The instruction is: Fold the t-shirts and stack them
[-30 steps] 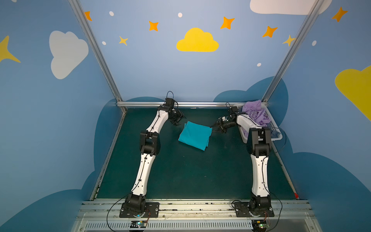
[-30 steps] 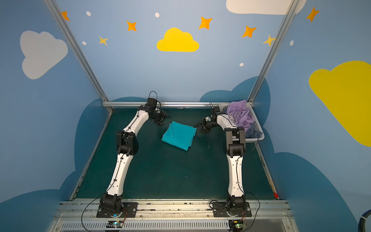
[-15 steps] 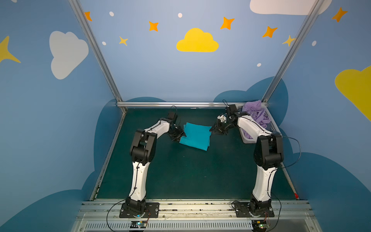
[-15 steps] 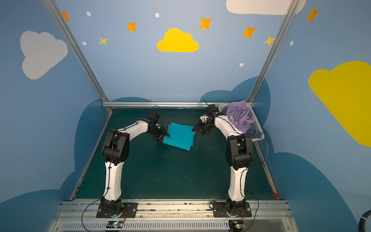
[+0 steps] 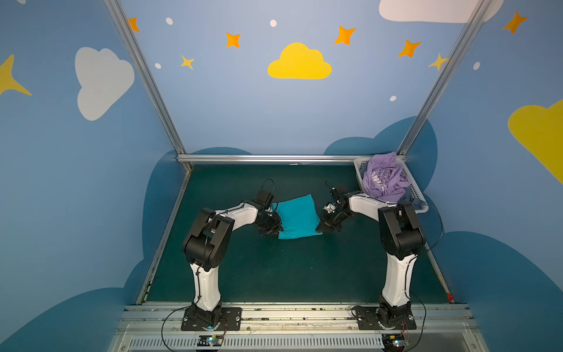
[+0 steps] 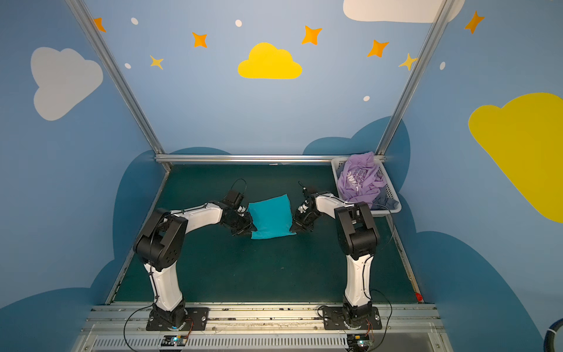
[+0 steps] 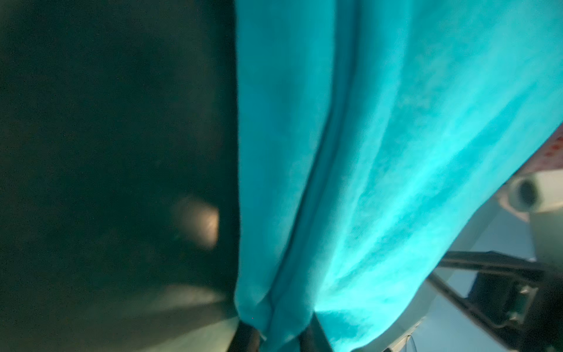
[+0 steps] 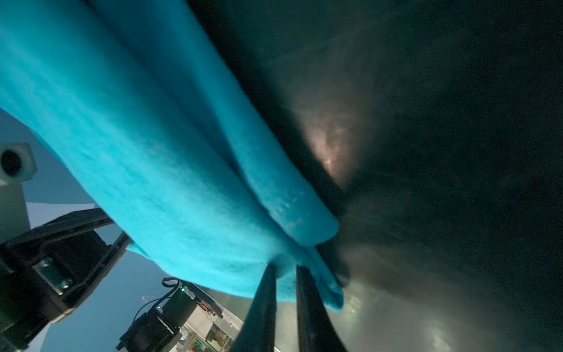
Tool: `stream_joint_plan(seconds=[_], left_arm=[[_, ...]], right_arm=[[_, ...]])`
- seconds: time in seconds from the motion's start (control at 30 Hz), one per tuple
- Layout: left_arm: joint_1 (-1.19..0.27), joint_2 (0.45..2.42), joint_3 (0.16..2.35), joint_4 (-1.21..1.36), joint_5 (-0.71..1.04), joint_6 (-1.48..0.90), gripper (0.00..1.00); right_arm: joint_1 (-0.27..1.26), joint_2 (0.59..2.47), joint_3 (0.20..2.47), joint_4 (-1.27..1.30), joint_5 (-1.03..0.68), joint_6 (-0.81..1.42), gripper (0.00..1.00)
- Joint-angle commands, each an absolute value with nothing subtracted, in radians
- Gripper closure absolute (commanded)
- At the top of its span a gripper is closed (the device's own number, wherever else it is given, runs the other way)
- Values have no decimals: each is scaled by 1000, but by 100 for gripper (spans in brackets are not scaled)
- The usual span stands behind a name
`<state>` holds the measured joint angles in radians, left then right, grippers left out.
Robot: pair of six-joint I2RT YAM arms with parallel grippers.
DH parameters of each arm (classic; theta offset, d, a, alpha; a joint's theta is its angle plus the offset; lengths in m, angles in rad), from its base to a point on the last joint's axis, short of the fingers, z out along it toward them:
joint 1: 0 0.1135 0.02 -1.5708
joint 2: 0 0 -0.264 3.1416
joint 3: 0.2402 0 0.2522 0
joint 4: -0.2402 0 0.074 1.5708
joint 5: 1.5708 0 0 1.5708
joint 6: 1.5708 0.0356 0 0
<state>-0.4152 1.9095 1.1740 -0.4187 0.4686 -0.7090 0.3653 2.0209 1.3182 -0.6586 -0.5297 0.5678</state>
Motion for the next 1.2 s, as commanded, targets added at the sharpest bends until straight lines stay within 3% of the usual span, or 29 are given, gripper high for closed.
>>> stream_joint_plan(seconds=[0.0, 0.23, 0.43, 0.7, 0.8, 0.93, 1.03, 1.1, 1.17], left_arm=[[-414, 1853, 1223, -588, 380, -651, 65], [-392, 1791, 1405, -707, 248, -611, 53], [-379, 1835, 1349, -621, 290, -639, 34], [-381, 1904, 1300, -455, 351, -680, 29], [-383, 1946, 1320, -445, 345, -676, 37], [-369, 2001, 1344, -440, 345, -667, 73], [-350, 2036, 1377, -444, 347, -659, 90], [-331, 2054, 1404, -456, 348, -657, 96], [-311, 2065, 1437, -477, 346, -649, 96]], right_arm=[[368, 1996, 1272, -670, -455, 546, 86], [383, 1837, 1347, -738, -407, 492, 87], [385, 1720, 1371, -767, -381, 479, 86], [385, 1636, 1307, -742, -385, 487, 84], [382, 1633, 1290, -739, -379, 484, 83], [376, 1638, 1288, -755, -376, 474, 84], [373, 1637, 1283, -752, -372, 476, 84], [371, 1635, 1280, -748, -375, 480, 84], [369, 1634, 1283, -750, -376, 482, 84]])
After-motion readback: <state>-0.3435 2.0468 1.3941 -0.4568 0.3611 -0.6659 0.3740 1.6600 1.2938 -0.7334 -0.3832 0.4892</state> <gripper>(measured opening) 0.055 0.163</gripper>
